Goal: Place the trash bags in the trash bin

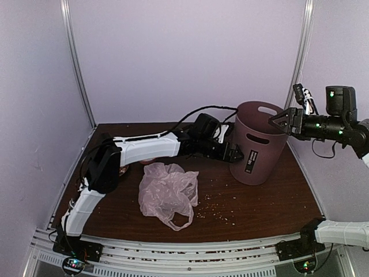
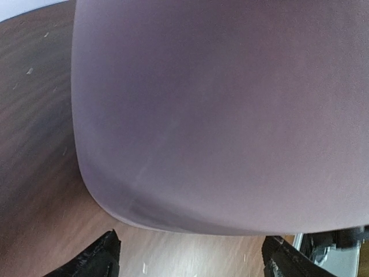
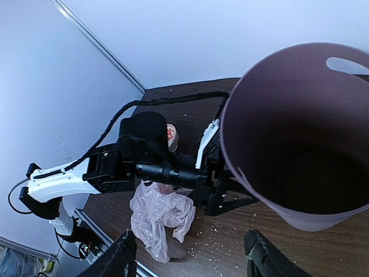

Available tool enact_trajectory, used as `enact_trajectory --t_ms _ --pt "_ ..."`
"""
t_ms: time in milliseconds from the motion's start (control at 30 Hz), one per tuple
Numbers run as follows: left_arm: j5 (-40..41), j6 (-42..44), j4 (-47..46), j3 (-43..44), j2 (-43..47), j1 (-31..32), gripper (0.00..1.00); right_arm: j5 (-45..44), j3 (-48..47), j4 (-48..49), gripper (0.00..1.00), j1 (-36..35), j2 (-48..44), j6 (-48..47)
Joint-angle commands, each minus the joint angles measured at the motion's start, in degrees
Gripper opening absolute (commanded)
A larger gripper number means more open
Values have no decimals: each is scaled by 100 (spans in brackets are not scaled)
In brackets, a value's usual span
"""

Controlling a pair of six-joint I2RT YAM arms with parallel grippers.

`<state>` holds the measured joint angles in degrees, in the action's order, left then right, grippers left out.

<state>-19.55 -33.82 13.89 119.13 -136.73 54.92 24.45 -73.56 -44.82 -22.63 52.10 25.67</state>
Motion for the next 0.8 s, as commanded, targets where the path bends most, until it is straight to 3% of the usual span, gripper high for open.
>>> enact_trajectory --t_ms 0,133,233,433,600,700,767 --pt "-200 -234 -55 1033 -575 17 88 152 10 92 64 -12 49 -114" --pt "83 -45 158 694 -183 -2 88 258 51 127 64 -11 123 -209" --pt "451 252 319 -113 643 1 88 431 248 331 63 -31 120 -225" --pt "1267 623 888 -2332 2952 15 88 370 1014 1157 59 -405 57 -54" --pt "1475 1031 1416 -4270 4989 109 85 146 1303 1757 56 -1263 341 -128" --pt "1511 1247 2080 -4868 5604 171 76 -209 1288 1814 55 -2000 709 -348" --pt "1190 1403 2290 -5214 5870 194 56 -517 1218 1770 54 -2580 1024 -483"
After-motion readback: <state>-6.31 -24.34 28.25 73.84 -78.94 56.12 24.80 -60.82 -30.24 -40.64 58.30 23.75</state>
